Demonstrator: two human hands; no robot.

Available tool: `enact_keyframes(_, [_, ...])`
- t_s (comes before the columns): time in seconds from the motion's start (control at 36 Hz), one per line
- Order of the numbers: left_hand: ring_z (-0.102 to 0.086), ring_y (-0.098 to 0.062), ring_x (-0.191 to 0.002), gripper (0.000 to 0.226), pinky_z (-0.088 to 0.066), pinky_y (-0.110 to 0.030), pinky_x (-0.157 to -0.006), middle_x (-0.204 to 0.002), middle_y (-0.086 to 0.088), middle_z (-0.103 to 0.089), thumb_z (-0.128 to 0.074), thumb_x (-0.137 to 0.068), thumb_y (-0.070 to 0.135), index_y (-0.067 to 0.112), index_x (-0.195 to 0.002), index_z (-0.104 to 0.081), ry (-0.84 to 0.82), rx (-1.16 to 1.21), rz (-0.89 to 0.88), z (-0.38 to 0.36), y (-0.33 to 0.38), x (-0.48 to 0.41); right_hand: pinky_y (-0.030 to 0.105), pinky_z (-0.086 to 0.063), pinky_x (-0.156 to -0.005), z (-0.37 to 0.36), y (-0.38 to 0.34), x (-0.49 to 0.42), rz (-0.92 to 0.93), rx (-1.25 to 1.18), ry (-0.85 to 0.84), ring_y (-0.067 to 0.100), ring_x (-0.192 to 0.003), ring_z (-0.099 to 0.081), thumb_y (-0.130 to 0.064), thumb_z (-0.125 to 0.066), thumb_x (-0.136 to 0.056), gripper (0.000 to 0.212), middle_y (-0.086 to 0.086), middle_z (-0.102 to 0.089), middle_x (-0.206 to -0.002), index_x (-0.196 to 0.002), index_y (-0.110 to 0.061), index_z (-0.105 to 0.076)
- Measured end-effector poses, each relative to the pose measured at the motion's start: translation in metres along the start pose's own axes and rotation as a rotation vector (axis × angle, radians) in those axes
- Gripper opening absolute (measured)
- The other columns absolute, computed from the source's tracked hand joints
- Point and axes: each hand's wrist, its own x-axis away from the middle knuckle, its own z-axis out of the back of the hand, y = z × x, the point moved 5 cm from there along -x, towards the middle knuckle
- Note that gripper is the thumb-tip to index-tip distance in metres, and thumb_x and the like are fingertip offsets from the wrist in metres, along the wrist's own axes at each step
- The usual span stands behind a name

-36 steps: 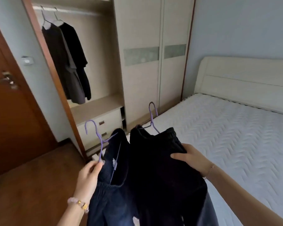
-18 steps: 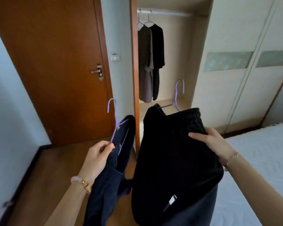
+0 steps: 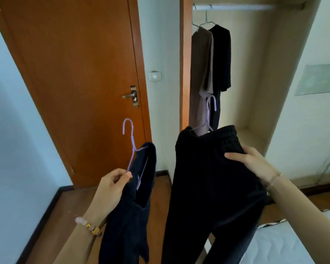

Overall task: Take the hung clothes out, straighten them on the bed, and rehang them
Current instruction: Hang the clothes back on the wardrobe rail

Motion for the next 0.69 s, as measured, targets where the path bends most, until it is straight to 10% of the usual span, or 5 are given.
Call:
enact_keyframes(0.19, [-0.047, -0.006, -0.058, 0.023, -0.033, -0.011, -0.054, -0.068, -0.009, -0.050, -0.050, -0.094, 0.015, 0.000, -0.079, -0.060, -0.112, 0.047, -0.087, -0.046, -0.014, -0.108, 0.014, -0.052, -0.049, 0.004, 0.018, -0.085, -0.034, -0.037, 0.091, 0.009, -0.058, -0.072, -0.002, -0.060, -0.090, 0.009, -0.004, -0.075, -0.066, -0.093, -0.006, -0.066])
enact_keyframes(0.69, [-0.055, 0.002, -0.066, 0.019, -0.039, -0.011, -0.066, -0.064, 0.017, -0.060, -0.053, -0.091, 0.026, 0.017, -0.076, -0.061, -0.721, 0.155, -0.309, -0.204, 0.001, -0.355, 0.023, -0.058, -0.056, 0.061, 0.040, -0.204, -0.127, -0.109, 0.543, 0.019, -0.068, -0.074, -0.012, -0.065, -0.088, 0.015, 0.002, -0.078, -0.079, -0.103, -0.009, -0.067])
